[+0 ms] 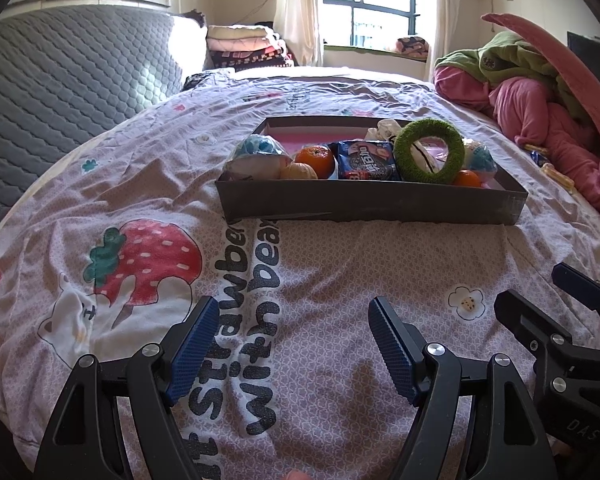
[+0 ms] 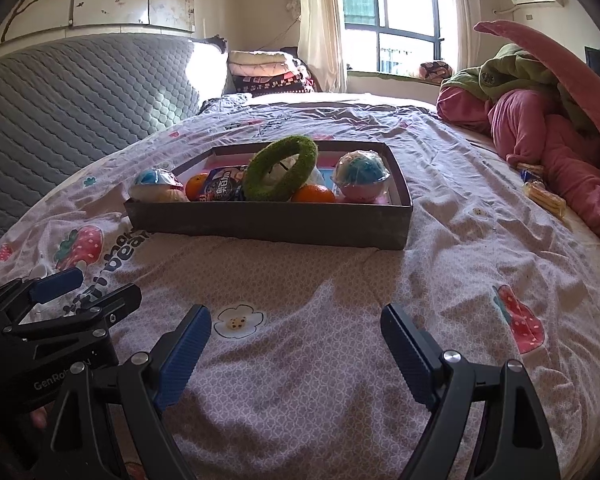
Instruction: Organize objects
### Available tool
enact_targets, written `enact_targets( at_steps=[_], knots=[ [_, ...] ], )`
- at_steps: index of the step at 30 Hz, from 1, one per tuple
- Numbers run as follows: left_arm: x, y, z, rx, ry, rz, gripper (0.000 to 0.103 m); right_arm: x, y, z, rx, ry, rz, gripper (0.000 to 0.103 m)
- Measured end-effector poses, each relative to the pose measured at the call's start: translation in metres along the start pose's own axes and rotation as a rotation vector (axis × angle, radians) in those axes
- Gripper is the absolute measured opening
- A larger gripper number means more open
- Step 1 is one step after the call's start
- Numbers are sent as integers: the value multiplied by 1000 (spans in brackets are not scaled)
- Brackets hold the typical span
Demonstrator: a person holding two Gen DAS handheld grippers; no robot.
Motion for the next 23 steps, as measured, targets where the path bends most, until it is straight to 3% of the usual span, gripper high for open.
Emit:
enact_targets(
  at_steps=[23],
  knots=[
    [-2,0,-4,-22,24,3,78,-2,3,0,-13,6,17,86]
  ],
)
Point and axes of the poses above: each gripper's, at about its wrist camera, not at the fingertips, and y roughly the way its jaws point, z to its left, x to its top, the point moved 3 cm from there along y, roughly the way its jaws point, and after that the axes turned 7 degrees about -y, right-handed, at the moved point
